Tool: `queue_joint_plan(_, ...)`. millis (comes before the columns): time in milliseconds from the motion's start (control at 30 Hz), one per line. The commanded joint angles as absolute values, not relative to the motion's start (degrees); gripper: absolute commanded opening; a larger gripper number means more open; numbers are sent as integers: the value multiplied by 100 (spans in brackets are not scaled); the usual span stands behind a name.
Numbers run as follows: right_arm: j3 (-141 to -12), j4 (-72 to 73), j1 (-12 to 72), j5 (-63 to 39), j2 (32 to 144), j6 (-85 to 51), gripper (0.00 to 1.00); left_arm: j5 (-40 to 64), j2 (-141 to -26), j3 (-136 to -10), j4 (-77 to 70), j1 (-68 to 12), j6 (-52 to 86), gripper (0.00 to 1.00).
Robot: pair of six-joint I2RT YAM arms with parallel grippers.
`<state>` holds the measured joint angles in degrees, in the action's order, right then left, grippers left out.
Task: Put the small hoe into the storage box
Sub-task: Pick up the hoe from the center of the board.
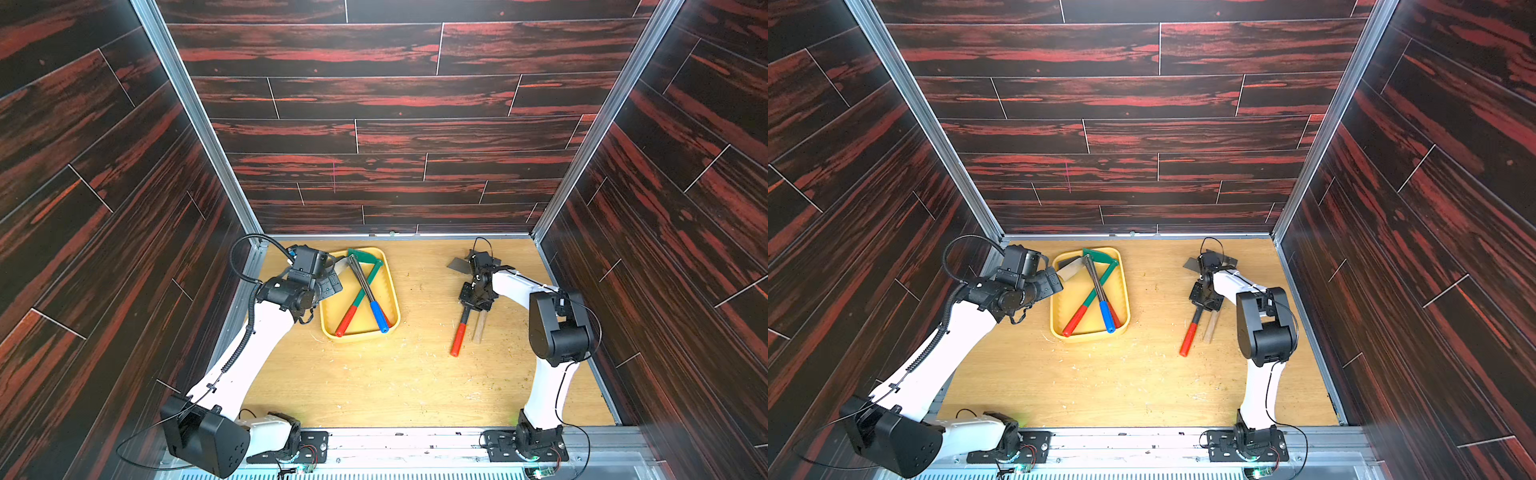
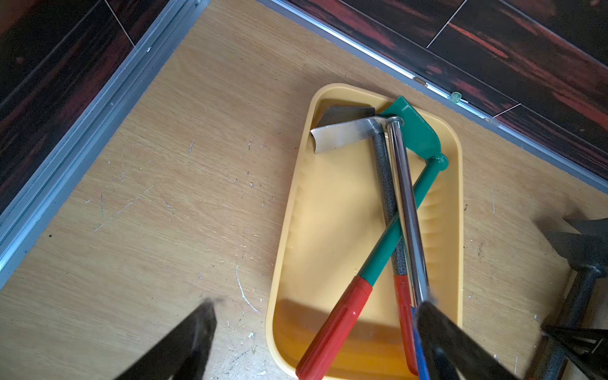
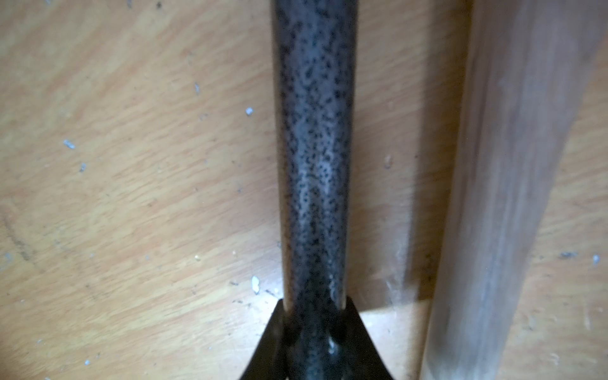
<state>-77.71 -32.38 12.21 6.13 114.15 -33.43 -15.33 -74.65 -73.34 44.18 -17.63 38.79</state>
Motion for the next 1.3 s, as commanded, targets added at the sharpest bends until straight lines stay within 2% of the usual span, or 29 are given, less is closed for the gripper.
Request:
queue_joint_plan(0, -7697, -3261, 1222, 592, 11136, -3312, 8, -1531, -7393, -7273, 4447, -1741, 3832, 98)
queue_joint_plan(633, -8494, -3920, 1600, 749, 10318, -3044, 6, -1745, -7286, -7374, 4572, -1739, 3815, 98)
queue_joint_plan(1033, -9553, -4409, 2115, 882, 10241, -2682, 6, -1750, -7251, -7418, 4640, -1688, 3836, 99)
queue_joint_plan(1267, -10169, -4540, 2462, 930, 10403, -2405, 6, -1455, -7181, -7324, 4659, -1355, 3891, 98)
